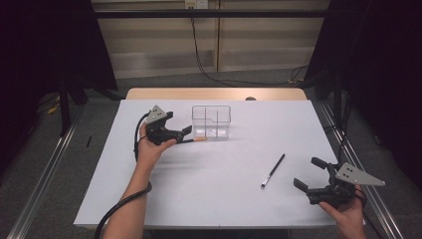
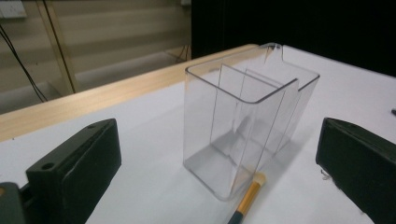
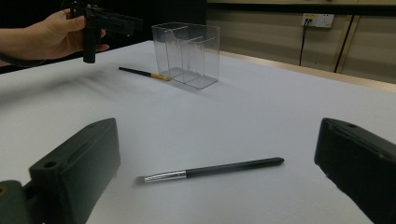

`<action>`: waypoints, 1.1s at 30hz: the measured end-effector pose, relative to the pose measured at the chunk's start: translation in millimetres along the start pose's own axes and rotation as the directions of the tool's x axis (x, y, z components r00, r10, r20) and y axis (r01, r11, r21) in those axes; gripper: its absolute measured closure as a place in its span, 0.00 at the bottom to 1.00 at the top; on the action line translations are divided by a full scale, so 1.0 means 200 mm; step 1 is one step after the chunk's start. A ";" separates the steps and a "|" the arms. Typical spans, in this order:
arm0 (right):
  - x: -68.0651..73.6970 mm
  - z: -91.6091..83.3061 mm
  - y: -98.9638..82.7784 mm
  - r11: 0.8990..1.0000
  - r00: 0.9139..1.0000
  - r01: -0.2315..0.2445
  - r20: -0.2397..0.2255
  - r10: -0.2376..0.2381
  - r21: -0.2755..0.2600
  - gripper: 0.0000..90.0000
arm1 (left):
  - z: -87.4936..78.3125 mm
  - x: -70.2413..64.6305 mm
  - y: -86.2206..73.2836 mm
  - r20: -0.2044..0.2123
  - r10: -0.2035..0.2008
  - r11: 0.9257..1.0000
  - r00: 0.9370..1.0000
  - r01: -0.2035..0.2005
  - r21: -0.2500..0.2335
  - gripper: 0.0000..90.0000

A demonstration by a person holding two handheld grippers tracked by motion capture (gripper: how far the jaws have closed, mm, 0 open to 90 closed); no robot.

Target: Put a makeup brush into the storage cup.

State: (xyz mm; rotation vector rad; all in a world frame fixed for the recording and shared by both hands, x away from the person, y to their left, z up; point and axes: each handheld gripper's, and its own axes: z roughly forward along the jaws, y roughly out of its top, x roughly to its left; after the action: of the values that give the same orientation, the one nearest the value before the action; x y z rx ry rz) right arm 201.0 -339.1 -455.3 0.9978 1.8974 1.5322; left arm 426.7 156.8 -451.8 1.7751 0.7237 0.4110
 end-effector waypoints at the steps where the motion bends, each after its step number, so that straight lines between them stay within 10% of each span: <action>1: 0.00 0.00 0.00 1.000 1.000 0.000 -0.001 0.000 0.001 0.00 | 0.00 0.00 0.01 0.003 0.007 1.000 1.000 -0.007 0.022 0.00; 16: 0.00 0.00 0.00 1.000 1.000 0.005 -0.002 -0.005 0.006 0.00 | 0.05 0.01 0.08 0.036 0.023 0.986 0.999 -0.028 0.162 0.00; 33: 0.01 -0.01 0.00 1.000 1.000 0.012 0.001 -0.012 0.007 0.00 | 0.13 0.00 0.13 0.064 -0.001 0.940 0.998 -0.021 0.341 0.01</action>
State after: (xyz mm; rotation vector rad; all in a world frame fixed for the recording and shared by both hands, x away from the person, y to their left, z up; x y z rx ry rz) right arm 198.2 -339.0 -454.1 0.9883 1.9062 1.5194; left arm 448.4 132.9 -434.4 2.1095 0.7761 0.2435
